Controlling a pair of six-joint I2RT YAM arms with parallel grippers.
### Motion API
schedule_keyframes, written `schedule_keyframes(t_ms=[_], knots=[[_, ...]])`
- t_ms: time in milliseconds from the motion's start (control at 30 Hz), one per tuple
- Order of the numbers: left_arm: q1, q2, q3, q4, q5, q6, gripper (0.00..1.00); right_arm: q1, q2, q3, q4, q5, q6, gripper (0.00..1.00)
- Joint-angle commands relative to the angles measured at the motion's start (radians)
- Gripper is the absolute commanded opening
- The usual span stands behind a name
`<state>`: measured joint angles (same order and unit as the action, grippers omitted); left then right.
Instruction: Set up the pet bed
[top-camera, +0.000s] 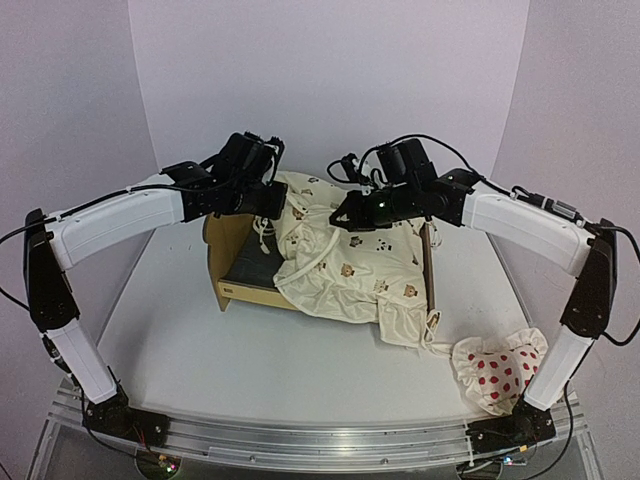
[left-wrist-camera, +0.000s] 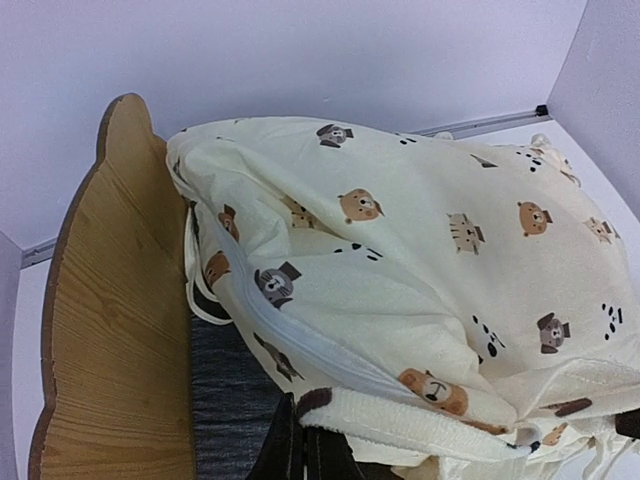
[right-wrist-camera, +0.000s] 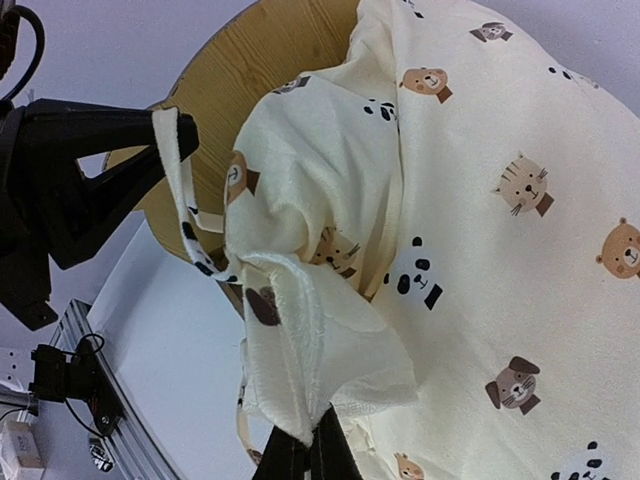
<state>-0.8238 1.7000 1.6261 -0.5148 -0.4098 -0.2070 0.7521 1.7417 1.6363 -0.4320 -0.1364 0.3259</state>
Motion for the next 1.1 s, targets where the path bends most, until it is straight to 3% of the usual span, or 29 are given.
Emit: schedule_keyframes(t_ms=[0,467,867,1067], knots=[[0.006,-0.038,-0.029,-0.022,-0.058,-0.007,0.0,-0.007,0.02,0.04,0.005,-0.05,0.035,0.0],[0.006,-0.137,-0.185,-0.074,-0.061,-0.089,0.0,-0.004,0.074,0.042,0.019,-0.103,0.082,0.0],[0.006,-0.156,-0.197,-0.108,-0.073,-0.106,0.0,0.026,0.109,0.059,0.018,-0.069,0.086,0.0],[0.006,-0.165,-0.146,-0.125,0.005,-0.094,0.0,0.036,0.119,0.073,0.018,-0.048,0.085,0.0]])
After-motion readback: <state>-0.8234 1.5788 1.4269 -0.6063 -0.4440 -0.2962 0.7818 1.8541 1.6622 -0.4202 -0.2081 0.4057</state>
